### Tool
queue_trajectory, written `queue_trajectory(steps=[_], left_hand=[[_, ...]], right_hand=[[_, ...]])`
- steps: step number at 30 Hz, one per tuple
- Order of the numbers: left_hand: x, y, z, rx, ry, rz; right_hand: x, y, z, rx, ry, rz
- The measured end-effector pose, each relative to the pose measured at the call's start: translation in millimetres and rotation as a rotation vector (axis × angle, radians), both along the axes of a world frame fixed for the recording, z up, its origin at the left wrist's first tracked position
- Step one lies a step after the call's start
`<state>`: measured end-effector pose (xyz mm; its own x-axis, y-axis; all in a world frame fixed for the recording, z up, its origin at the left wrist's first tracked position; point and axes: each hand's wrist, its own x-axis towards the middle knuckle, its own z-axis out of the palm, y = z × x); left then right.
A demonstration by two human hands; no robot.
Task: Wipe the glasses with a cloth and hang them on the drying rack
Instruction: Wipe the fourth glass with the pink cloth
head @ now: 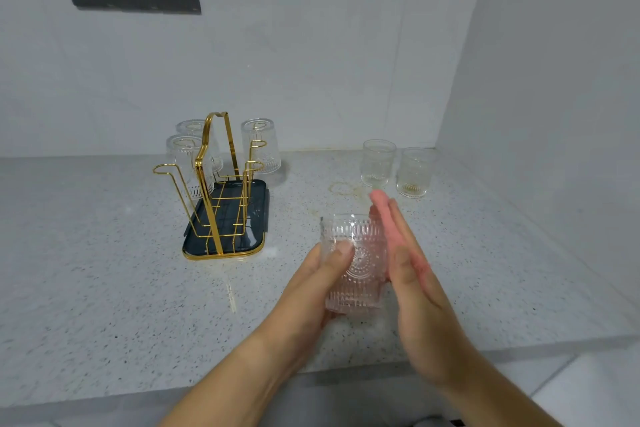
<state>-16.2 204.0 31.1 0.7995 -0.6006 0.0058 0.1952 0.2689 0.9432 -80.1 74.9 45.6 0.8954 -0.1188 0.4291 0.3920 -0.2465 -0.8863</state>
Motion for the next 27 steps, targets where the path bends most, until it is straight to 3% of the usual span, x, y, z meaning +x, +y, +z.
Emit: queue_trajectory(steps=[3,6,10,11,14,17,20,23,25,27], left_hand=[[-1.7,0.7,-0.1,0.031,-0.01,-0.004],[-1.2,3.3,2.4,0.09,-0.095,-0.001],[0.4,7.8,5.2,0.132,-0.171,0.049],[0.2,8.3,7.1,0.124,-0.139,0.026],[-1.5,9.1,13.8,0.035,0.059,-0.107],[1.2,14.9,17.0,-0.055,0.25,-0.276],[3.7,18.6,15.9,-0.089,0.284,-0.371],[3.5,16.0,12.4,0.025,0.149,-0.277],[2.7,14.7,11.0,0.136,-0.073,-0.17],[2.4,14.1,12.9,0.367,-0.348,-0.003]], right_hand=[[4.9,-10.3,2.7,-0.161,-0.024,-0.076],[0.8,-23.4,5.2,-0.263,0.053,0.031],[-1.6,-40.8,21.7,0.101,0.256,0.249],[-0.3,-42.7,25.8,0.147,0.275,0.252],[5.9,-47.9,28.3,0.012,0.219,0.185],[4.0,-54.3,31.9,-0.001,0.157,0.265],[5.3,-61.8,39.2,0.014,0.23,0.355],[7.5,-64.8,34.8,0.014,0.258,0.342],[5.3,-61.5,34.8,0.015,0.254,0.294],[2.6,-57.5,34.8,-0.022,0.26,0.234]])
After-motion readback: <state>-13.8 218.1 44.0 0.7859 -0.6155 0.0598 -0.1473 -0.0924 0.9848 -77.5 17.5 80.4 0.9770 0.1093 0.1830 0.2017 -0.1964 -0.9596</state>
